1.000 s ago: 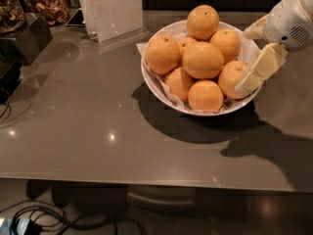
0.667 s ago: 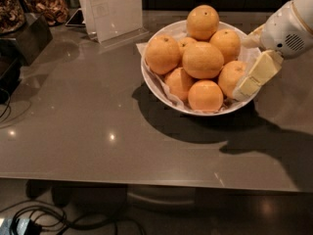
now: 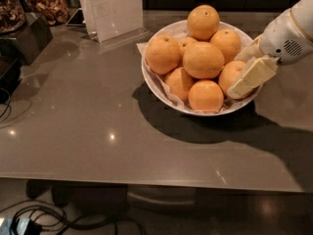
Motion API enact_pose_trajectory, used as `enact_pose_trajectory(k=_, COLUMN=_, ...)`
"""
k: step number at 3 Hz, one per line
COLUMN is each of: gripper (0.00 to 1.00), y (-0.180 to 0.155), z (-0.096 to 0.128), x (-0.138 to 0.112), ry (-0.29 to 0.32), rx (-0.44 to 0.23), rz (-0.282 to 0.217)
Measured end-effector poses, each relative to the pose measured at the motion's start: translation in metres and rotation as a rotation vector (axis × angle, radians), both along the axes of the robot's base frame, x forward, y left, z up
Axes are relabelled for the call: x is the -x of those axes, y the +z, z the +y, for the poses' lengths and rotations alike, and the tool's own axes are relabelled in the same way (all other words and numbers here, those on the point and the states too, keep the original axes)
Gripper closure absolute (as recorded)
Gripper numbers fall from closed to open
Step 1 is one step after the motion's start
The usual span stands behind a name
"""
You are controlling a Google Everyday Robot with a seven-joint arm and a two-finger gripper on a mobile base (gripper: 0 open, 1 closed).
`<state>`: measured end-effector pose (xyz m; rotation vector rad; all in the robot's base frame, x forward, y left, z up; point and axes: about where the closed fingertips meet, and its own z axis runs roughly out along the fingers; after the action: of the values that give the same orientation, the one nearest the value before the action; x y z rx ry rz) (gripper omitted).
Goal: Pick orange from white bowl
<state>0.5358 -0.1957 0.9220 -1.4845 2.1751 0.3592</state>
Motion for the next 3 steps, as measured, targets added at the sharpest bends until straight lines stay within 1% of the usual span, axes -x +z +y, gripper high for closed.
enact_pose_trajectory(k=1, gripper=0.31, y=0.0, z=0.0, x=0.0, ry=0.0, rx=0.0, rz=0.0)
enact_pose_trajectory(k=3, gripper=0.27, y=-0.018, z=0.004, x=-0.005, ry=0.01, rx=0.007, rz=0.047)
